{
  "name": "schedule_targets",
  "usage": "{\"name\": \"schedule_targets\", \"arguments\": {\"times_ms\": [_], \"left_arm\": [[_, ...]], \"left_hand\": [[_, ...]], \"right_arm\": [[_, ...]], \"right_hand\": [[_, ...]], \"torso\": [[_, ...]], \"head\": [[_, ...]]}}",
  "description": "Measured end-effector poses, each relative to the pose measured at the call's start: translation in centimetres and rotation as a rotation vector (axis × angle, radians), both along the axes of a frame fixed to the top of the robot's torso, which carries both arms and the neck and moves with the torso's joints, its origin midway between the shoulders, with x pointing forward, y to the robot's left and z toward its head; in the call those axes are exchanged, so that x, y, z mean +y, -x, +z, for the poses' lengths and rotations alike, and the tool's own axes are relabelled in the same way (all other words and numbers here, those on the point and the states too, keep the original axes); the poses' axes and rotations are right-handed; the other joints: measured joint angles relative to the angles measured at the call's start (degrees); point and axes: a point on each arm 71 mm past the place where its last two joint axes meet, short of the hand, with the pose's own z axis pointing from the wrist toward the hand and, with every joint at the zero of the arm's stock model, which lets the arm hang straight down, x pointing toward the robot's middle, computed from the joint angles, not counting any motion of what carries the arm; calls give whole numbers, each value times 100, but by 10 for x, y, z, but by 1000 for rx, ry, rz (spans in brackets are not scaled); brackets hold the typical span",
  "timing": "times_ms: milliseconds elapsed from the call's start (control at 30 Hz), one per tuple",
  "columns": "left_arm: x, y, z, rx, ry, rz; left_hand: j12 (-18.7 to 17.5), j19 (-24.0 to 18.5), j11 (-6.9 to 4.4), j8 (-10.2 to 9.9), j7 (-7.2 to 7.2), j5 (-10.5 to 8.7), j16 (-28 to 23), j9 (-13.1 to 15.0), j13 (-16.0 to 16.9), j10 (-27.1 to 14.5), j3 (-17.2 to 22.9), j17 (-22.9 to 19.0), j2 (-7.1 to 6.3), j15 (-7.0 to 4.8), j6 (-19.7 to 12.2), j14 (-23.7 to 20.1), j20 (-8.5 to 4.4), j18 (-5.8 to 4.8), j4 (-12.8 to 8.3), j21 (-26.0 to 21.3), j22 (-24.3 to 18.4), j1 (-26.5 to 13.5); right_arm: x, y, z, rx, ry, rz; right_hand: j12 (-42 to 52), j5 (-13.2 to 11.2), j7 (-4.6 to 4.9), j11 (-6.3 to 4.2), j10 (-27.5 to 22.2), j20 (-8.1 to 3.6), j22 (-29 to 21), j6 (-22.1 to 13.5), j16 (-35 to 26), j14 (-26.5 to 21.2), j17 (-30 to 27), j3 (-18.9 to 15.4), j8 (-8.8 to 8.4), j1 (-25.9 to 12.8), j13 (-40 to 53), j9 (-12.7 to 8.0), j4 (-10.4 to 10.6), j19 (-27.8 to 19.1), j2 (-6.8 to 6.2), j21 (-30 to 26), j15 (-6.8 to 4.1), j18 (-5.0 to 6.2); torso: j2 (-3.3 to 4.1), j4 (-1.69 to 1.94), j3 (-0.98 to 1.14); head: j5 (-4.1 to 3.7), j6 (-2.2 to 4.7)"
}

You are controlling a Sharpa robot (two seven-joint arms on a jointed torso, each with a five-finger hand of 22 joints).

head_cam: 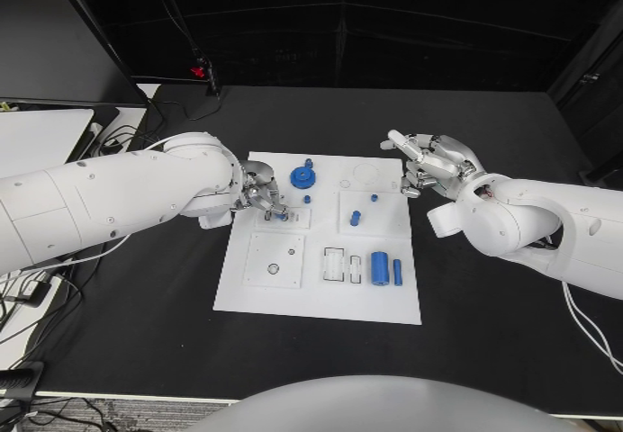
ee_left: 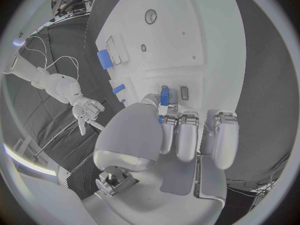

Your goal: Assemble the parts on the task board

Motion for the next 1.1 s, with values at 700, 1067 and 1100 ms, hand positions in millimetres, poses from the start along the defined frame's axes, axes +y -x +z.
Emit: {"name": "schedule_targets", "arguments": {"times_ms": [700,1067,1100], "left_arm": [[-1,0,-1,13,-10,-5],[-2,0,-1,15,-15,-5],[-2,0,-1,16,-15,-4]], "left_hand": [[-33,0,60,-124,29,-510,0,90,-12,20,-267,0,-115,18,-176,18,0,0,-4,0,0,-948],[-33,0,60,-124,38,-546,0,91,-12,20,-328,0,-130,18,-186,18,0,1,-6,0,0,-1063],[-33,0,60,-124,38,-546,0,91,-12,20,-328,0,-130,18,-186,18,0,1,-6,0,0,-1063]], "right_arm": [[-1,0,0,8,-9,-5],[-1,0,0,9,-10,-6],[-1,0,0,10,-10,-6]], "right_hand": [[0,0,0,0,0,0,-1,0,0,0,0,0,22,-23,0,-7,0,0,22,0,0,0],[0,0,0,0,0,0,-1,0,0,0,0,0,21,-22,0,-6,0,0,22,0,0,0],[0,0,0,0,0,0,-1,0,0,0,0,0,21,-22,0,-6,0,0,22,0,0,0]], "torso": [[0,0,-1],[-3,0,-1],[-3,0,-1]], "head": [[-21,-39],[-25,-32],[-25,-32]]}}
